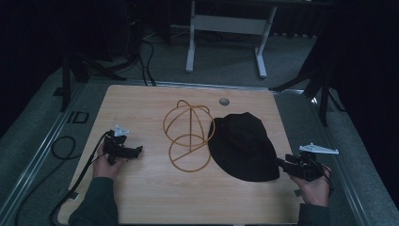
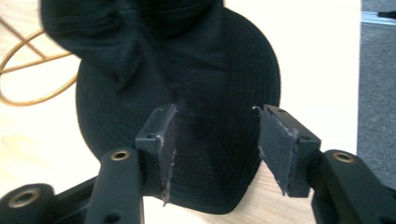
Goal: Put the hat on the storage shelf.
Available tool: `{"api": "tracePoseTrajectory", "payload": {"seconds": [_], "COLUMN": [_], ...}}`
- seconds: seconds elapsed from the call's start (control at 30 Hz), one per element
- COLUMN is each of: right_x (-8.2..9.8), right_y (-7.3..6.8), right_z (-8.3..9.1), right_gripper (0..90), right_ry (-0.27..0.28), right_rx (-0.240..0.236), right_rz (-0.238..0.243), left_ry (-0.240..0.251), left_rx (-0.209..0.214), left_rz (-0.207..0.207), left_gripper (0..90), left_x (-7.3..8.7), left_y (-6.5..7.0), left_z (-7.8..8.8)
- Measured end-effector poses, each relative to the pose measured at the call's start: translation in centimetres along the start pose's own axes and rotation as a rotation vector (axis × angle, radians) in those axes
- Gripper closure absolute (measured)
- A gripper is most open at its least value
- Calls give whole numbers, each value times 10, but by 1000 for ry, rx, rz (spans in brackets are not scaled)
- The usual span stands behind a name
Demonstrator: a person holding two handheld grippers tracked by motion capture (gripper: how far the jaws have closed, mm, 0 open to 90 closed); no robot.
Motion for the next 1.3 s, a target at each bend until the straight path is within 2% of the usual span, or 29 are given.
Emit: {"api": "tracePoseTrajectory", "payload": {"seconds": [0.17,0.2,0.23,0.27,0.4,0.43,0.47,0.5,0.6,0.67,0.9,1.03,1.07,1.3], "right_x": [-4,-6,-6,-9,-13,-13,-14,-14,-17,-19,-27,-32,-34,-39], "right_y": [-6,-9,-9,-13,-19,-19,-21,-21,-27,-29,-35,-38,-39,-37], "right_z": [1,2,2,4,7,7,8,8,11,11,10,9,7,0], "right_gripper": [454,492,492,546,589,589,606,606,612,588,588,576,575,538], "right_ry": [-14,-20,-20,-17,-19,-19,-38,-38,-85,-94,-134,-156,-168,-204], "right_rx": [-20,-29,-29,-60,-86,-86,-74,-74,-61,-54,-55,-61,-60,-40], "right_rz": [42,65,65,84,113,113,144,144,200,210,231,267,291,338], "left_ry": [0,0,0,0,0,0,0,0,0,-2,-2,-2,-2,-2], "left_rx": [0,0,0,0,0,0,0,0,0,1,1,1,1,1], "left_rz": [0,0,0,1,0,0,0,0,0,0,0,1,1,0], "left_gripper": [20,20,20,20,20,20,20,20,19,20,20,20,20,20], "left_x": [0,0,0,0,0,0,0,0,0,0,0,0,0,0], "left_y": [0,0,0,0,0,0,0,0,0,0,0,0,0,0], "left_z": [0,0,0,0,0,0,0,0,0,0,0,0,0,0]}}
Point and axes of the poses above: each handheld gripper's, and its own axes: z roughly backward along the jaws, x roughly out of its underside, y roughly to its right, the point moved 7 cm from there along -z, roughly forward along the jaws, and after that the axes turned 9 degrees about x, right-handed, at the moved point
